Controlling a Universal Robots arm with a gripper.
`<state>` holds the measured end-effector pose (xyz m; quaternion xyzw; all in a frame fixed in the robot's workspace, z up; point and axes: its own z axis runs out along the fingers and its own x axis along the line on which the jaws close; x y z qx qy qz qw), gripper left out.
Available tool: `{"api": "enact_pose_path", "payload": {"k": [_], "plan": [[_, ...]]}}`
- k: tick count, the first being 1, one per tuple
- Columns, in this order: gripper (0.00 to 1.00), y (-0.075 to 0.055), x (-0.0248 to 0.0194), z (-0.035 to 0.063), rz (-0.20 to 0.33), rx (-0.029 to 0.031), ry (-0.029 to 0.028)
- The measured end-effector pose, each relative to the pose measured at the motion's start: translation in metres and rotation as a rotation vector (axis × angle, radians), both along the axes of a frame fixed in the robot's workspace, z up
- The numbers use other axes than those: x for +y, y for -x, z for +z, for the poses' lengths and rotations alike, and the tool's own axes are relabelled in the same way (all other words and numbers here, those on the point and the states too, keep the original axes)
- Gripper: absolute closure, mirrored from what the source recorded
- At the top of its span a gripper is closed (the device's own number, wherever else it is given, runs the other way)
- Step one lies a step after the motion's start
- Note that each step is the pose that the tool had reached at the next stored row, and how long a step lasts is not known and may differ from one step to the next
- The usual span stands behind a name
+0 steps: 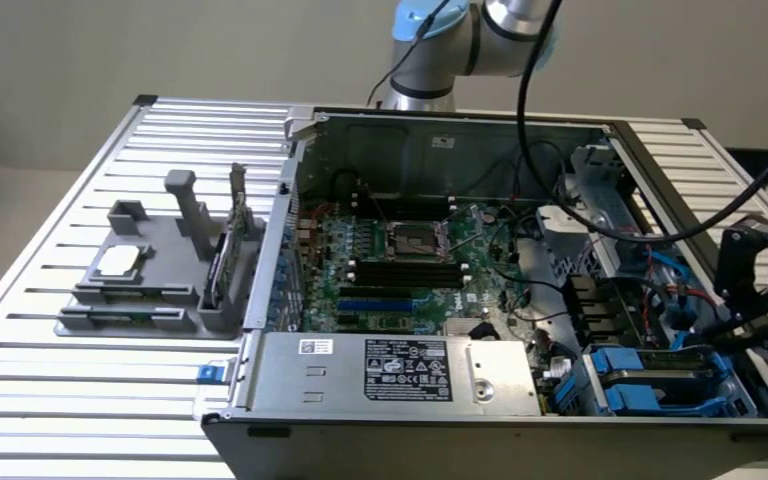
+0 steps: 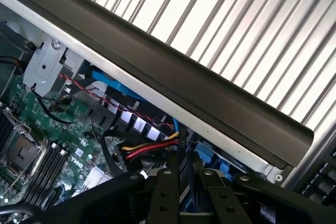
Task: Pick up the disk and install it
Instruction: 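Insert the first disk wire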
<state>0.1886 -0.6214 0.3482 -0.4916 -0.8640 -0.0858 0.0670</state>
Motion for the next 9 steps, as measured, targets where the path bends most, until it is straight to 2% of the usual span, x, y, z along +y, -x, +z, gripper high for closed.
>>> {"api": "enact_pose_path", "payload": {"k": [3, 7, 9], "plan": [[0.78, 0.0012, -0.0011, -0.0004, 0.0, -0.0044, -0.0028], [0.78, 0.0048, -0.002, -0.0014, 0.0, -0.0145, -0.0122], [0.78, 0.0051, -0.0019, -0.0016, 0.0, -0.0207, -0.0146]]}}
